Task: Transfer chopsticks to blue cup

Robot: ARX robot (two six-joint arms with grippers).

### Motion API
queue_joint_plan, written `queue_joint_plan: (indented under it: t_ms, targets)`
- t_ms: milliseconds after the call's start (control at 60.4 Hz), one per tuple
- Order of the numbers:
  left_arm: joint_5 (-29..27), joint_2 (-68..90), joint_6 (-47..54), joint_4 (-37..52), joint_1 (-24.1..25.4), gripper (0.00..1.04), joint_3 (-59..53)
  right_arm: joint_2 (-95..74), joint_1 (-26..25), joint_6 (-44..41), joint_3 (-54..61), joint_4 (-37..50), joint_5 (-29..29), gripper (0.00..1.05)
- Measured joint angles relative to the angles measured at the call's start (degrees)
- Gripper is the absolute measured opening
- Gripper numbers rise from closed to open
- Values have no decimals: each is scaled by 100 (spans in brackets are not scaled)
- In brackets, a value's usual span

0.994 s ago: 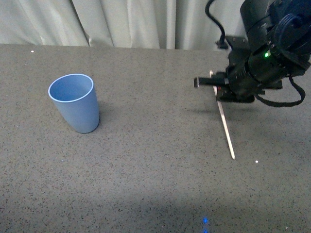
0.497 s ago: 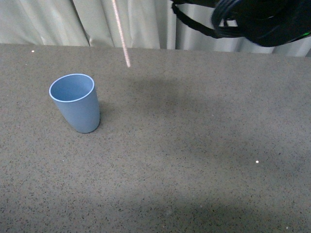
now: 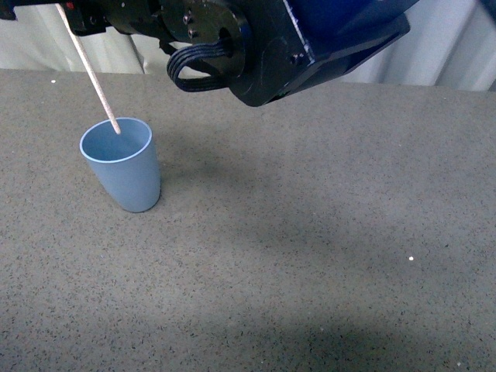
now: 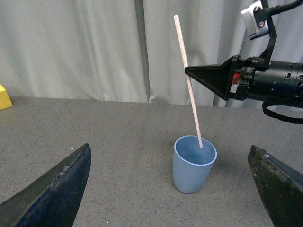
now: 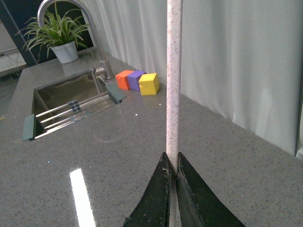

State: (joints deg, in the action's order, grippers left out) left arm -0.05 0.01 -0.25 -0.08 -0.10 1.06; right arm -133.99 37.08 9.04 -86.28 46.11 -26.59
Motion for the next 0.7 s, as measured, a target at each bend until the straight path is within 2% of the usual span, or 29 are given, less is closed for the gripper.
queue_joint_plan:
  t_ms: [696]
  targets:
    - [0, 0, 0, 0, 0, 98, 0, -487, -11, -262, 7, -101, -42, 1]
